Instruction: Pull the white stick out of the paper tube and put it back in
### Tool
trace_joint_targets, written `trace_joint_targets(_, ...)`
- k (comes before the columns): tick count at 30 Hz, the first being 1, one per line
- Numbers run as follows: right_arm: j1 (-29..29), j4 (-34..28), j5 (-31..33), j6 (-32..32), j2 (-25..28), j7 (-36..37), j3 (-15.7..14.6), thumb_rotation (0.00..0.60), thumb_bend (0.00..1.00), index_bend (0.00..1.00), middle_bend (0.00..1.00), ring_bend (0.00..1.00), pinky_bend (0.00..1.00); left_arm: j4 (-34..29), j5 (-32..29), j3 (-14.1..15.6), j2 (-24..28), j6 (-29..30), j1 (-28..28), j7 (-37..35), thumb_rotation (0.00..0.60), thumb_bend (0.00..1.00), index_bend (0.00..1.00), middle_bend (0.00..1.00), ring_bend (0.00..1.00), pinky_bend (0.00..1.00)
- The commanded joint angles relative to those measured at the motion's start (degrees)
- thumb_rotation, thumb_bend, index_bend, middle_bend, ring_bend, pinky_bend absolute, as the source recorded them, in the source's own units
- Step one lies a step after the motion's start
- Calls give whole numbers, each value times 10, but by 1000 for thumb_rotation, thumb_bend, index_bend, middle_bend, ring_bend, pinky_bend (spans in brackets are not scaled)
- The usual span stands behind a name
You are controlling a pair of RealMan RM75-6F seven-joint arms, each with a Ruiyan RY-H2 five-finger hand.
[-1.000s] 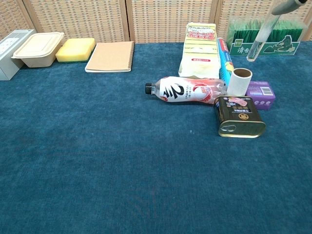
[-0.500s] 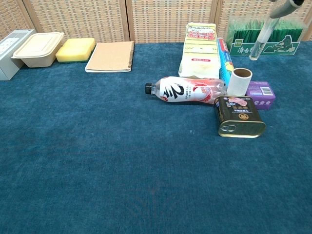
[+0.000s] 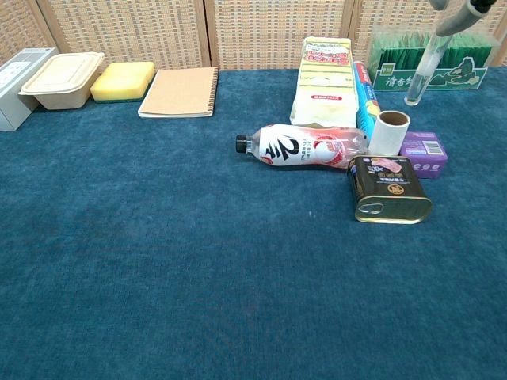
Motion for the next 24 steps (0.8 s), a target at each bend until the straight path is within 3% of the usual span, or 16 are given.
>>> trace_joint_targets(1,10,-1,13,-6,7,-2,-2,600,383,819,952,1000,960,0,0,0,0,0,0,0,340,315,8,0,0,35)
trace_joint_targets(24,80,8,106,-47,27,-5,-16,600,382,819,952,1000,959,1,1,0,0,4,1,-1,342,314,8,0,0,35)
